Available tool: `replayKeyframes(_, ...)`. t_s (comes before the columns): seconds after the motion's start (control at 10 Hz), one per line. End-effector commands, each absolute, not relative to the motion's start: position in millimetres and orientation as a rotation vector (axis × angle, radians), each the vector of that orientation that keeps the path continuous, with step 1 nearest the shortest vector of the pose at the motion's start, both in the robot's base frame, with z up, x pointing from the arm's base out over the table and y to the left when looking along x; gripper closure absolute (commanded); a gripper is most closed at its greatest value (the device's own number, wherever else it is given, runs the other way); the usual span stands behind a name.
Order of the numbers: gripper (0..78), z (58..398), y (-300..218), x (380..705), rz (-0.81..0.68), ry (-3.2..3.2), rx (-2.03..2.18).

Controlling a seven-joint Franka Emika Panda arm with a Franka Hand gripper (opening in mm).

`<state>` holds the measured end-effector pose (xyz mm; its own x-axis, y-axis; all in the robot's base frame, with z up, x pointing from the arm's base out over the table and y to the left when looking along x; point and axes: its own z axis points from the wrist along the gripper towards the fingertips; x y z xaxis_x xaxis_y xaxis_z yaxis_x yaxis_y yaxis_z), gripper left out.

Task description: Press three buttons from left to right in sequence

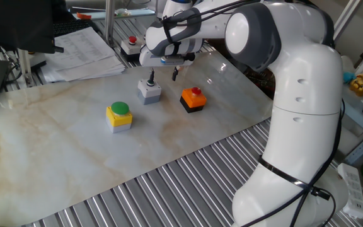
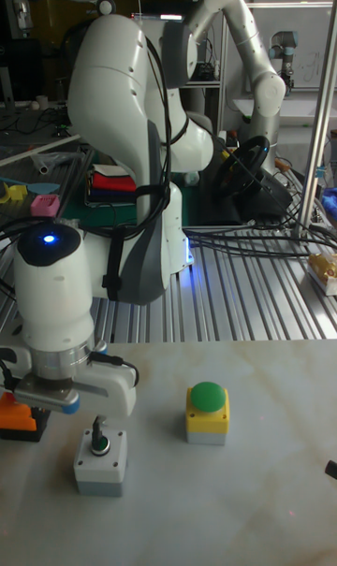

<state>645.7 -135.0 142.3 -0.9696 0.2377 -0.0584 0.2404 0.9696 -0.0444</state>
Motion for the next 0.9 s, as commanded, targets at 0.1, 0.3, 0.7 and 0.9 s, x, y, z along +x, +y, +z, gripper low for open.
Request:
replayKeyframes(0.1, 0.1, 142.7, -135.1, 644.7, -0.079, 3.062, 0.378)
replayKeyframes(0.3, 0.1, 142.1, -134.7, 643.6, -0.078, 3.061, 0.381)
replayKeyframes(0.7, 0.1, 141.0, -134.5, 643.7, -0.075, 3.063, 0.379)
replayKeyframes(0.9, 0.1, 140.3, -134.4, 643.8, -0.075, 3.064, 0.38)
